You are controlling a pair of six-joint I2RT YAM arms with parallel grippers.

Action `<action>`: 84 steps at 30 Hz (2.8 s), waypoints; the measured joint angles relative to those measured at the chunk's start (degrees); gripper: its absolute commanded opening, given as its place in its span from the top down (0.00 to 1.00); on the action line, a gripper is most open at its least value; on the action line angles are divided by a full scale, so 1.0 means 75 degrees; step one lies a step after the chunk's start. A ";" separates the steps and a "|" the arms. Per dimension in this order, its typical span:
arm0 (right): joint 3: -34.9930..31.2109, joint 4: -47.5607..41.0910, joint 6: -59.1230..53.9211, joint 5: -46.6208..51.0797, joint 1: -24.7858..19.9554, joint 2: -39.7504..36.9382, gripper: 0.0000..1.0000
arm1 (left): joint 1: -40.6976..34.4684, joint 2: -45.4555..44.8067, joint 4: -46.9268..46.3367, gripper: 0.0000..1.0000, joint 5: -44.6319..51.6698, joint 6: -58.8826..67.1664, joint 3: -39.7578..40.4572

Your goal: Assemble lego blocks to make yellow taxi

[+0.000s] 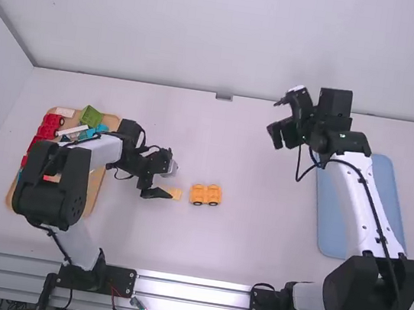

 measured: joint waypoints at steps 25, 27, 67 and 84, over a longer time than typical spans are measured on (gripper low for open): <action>-0.5024 0.5217 -0.3552 -0.4704 0.1035 0.0425 0.01 | -0.0003 0.0807 0.2614 0.01 0.0886 -0.0102 -0.1192; -0.5024 0.5479 -0.3590 -0.4800 0.1081 0.0781 0.01 | -0.0003 0.0985 0.2602 0.01 0.0921 -0.0128 -0.1157; -0.4348 0.6359 -0.3969 -0.5727 0.1338 0.3643 0.01 | -0.0003 0.1478 0.2946 0.87 0.0723 -0.0210 -0.0988; -0.3643 0.6362 -0.3754 -0.5869 0.1851 0.4546 0.01 | 0.0000 0.1478 0.3660 0.98 0.0915 -0.1157 -0.1003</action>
